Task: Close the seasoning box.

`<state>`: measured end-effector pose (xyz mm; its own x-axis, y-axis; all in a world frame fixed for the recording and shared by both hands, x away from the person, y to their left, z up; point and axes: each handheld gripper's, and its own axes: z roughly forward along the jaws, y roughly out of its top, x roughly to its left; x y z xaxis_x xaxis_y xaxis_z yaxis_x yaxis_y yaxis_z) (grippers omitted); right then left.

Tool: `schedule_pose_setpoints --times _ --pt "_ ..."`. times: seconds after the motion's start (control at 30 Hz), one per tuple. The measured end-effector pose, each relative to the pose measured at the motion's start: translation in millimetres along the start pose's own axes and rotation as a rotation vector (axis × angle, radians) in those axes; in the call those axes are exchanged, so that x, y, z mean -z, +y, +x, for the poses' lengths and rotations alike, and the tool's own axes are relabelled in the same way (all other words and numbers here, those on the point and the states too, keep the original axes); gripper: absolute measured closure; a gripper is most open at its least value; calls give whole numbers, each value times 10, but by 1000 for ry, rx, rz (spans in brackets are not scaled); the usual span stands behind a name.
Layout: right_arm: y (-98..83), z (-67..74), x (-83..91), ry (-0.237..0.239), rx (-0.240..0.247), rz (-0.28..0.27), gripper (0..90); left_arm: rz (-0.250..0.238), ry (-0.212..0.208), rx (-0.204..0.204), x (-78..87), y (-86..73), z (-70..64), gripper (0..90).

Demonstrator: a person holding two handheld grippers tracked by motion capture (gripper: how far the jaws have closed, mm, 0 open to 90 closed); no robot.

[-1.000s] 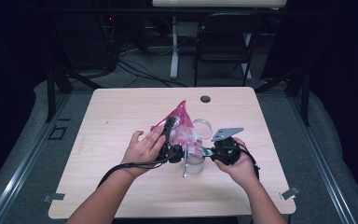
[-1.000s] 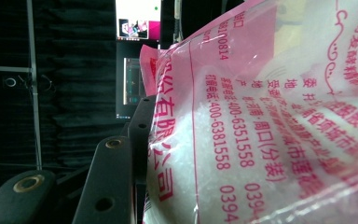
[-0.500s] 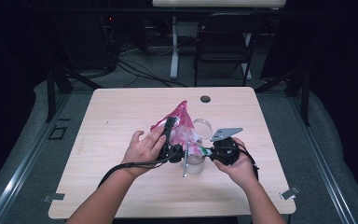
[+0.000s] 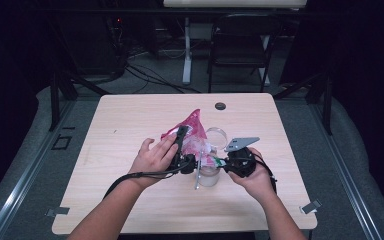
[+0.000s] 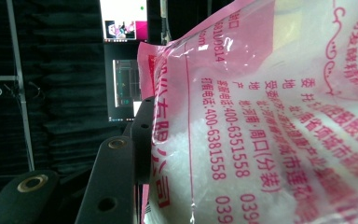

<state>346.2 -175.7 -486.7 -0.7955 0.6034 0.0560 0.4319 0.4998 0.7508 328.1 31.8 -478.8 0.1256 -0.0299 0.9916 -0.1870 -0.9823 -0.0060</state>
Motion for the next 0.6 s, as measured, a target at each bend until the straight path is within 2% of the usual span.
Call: schedule_pose_setpoints --times 0.23,0.47,0.6 --pt "0 9 -13 -3 6 3 900 2 -2 -14 2 0 3 606" --pt "-3 9 -20 -5 8 8 900 4 -3 -8 4 1 -4 605" --pt "-4 9 -26 -1 9 14 900 -4 9 -19 9 1 -3 604"
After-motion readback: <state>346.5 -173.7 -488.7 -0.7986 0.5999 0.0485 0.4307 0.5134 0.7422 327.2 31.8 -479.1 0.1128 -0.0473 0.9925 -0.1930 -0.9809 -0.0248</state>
